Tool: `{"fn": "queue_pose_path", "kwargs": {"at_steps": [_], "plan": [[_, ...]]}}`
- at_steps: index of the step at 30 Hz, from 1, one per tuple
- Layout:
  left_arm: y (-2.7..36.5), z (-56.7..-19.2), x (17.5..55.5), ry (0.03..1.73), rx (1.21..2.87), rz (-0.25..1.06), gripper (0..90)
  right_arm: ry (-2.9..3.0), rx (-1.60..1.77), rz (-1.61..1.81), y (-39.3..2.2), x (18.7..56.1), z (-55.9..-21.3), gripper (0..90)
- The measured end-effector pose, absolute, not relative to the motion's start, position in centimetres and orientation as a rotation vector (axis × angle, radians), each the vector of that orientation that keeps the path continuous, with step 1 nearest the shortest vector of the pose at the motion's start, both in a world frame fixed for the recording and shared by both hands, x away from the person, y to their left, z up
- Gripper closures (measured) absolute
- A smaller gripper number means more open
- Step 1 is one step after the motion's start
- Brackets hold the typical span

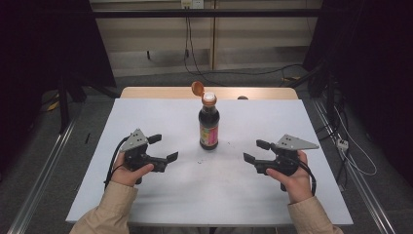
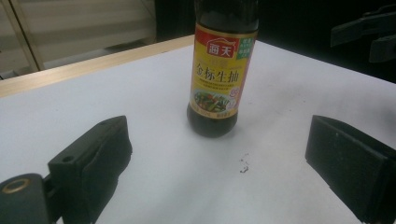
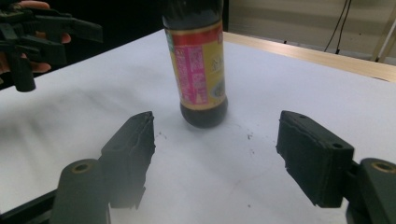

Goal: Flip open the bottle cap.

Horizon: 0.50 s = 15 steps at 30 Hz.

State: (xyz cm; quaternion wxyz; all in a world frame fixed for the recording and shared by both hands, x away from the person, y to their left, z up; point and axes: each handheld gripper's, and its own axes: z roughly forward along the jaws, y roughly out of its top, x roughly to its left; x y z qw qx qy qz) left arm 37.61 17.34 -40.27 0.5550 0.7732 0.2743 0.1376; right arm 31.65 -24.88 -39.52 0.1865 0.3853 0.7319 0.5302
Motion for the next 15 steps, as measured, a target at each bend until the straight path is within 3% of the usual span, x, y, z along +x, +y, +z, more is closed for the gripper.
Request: {"fn": "queue_pose_path", "kwargs": {"at_steps": [15], "plan": [[19.2,-40.9,36.5,0.661,1.831,0.339,6.5,2.036,1.124,1.479,-26.8,30.0,-41.2,27.6]]}}
